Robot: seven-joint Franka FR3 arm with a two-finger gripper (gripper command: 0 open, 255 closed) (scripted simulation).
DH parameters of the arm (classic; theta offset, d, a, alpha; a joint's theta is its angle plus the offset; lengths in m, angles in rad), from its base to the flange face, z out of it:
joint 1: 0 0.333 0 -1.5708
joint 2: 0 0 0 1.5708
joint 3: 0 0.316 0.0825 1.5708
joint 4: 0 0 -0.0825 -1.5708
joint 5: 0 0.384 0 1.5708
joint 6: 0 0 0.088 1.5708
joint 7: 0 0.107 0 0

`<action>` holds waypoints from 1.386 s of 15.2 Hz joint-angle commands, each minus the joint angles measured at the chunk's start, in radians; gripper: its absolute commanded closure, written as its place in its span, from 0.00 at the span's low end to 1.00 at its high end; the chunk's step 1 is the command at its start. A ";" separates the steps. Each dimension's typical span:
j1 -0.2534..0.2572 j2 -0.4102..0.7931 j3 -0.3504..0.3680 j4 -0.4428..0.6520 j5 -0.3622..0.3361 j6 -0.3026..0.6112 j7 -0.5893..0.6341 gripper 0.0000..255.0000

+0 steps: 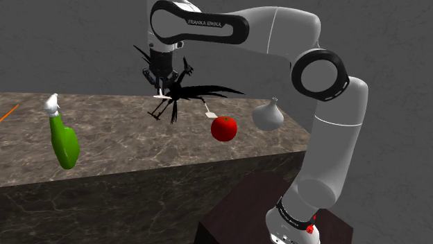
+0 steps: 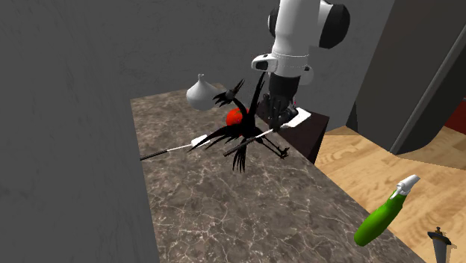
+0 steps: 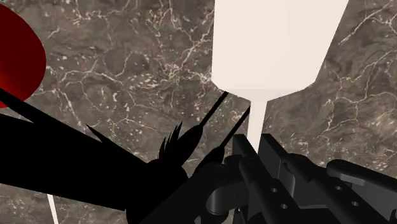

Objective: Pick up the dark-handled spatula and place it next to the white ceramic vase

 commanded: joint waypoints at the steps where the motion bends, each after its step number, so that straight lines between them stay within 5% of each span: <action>1: 0.003 0.005 0.001 0.036 -0.001 -0.031 0.000 1.00; 7: 0.013 0.025 0.002 0.140 -0.007 -0.116 -0.002 1.00; 13: -0.081 -0.237 -0.028 -0.199 0.079 -0.020 -0.108 1.00; 21: -0.144 -0.519 -0.116 -0.512 0.146 0.023 -0.270 1.00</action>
